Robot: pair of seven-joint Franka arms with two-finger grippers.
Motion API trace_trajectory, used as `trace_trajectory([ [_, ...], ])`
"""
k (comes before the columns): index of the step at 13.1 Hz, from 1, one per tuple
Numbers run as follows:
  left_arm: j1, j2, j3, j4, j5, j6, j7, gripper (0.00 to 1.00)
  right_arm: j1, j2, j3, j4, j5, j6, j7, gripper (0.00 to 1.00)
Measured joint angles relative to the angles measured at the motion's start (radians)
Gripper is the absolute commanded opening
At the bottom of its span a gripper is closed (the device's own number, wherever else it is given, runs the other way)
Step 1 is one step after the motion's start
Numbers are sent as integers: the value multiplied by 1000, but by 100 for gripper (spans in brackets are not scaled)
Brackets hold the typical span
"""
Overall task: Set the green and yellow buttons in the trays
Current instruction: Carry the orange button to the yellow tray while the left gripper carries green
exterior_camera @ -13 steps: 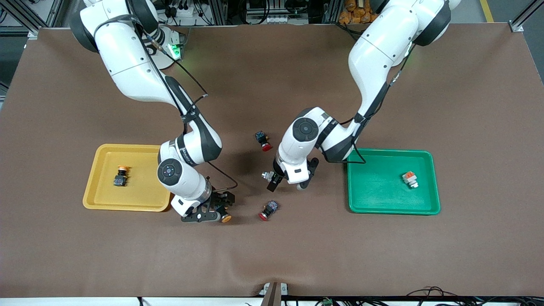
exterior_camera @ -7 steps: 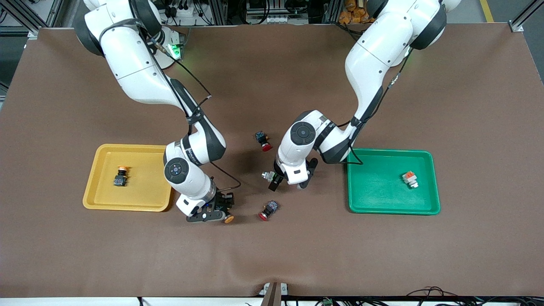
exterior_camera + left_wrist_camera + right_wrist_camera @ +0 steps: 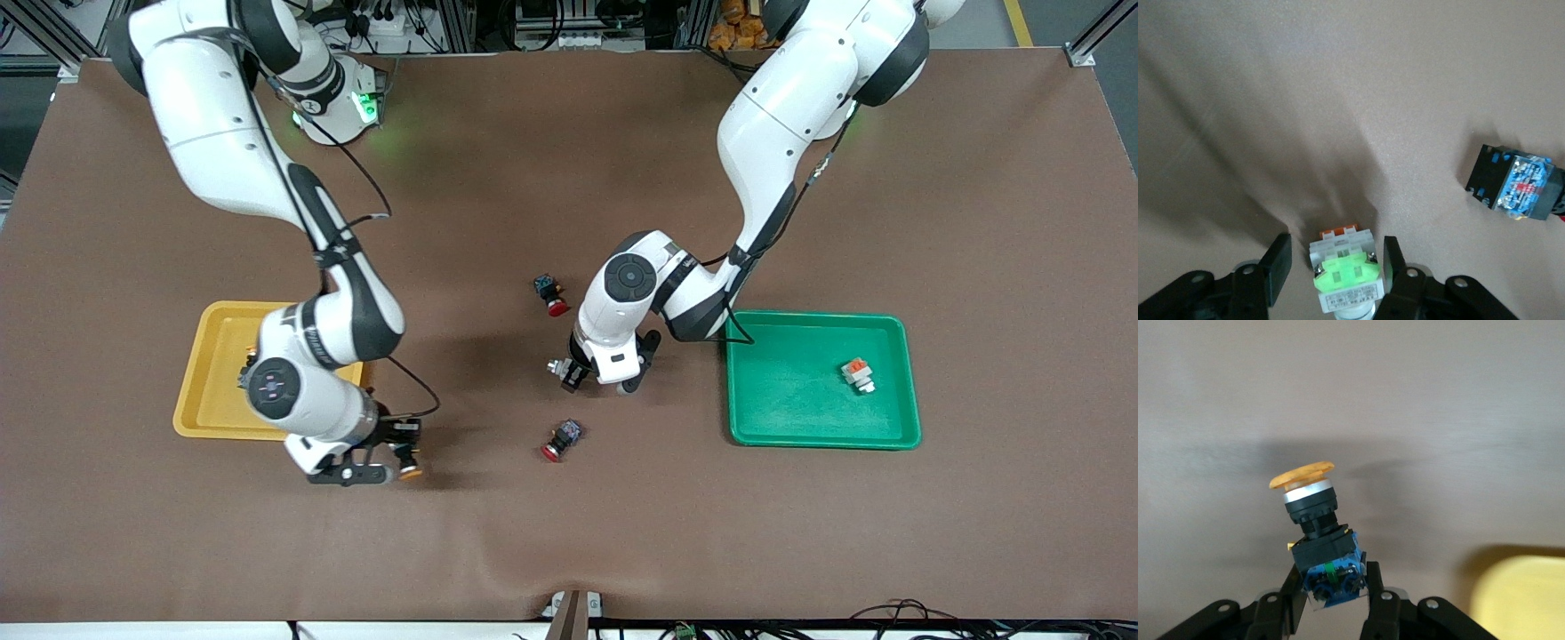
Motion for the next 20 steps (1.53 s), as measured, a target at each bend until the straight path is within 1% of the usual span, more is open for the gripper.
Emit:
trace_trajectory([
  [2, -1, 0, 0, 1, 1, 5, 5, 0, -55, -58, -1, -8, 0, -112, -27, 0],
  [3, -4, 1, 0, 2, 4, 8, 8, 0, -75, -92, -4, -39, 0, -136, -30, 0],
  [5, -7, 0, 1, 8, 28, 12, 12, 0, -120, -172, -18, -168, 0, -122, -30, 0],
  [8, 11, -23, 13, 33, 93, 1, 23, 0, -184, -277, -23, -413, 0, -1, -34, 0],
  [10, 47, -70, 14, 40, 106, -79, 90, 0, -217, -311, -23, -548, 0, 108, -37, 0],
  [12, 93, -142, 7, 43, 106, -238, 202, 0, -230, -316, -23, -644, 0, 203, -38, 0],
  [13, 114, -175, 3, 43, 106, -314, 245, 0, -233, -316, -23, -676, 0, 234, -38, 17],
  [14, 130, -203, 2, 41, 106, -374, 281, 0, -234, -318, -22, -692, 0, 255, -38, 99],
  [17, 208, -282, 0, 3, 106, -478, 435, 0, -235, -328, -18, -675, 1, 237, -37, 100],
  [18, 245, -311, 0, -20, 106, -501, 498, 0, -236, -330, -12, -640, 1, 203, -37, 100],
  [20, 326, -369, -1, -83, 106, -523, 645, 0, -236, -339, 2, -496, 1, 92, -37, 100],
])
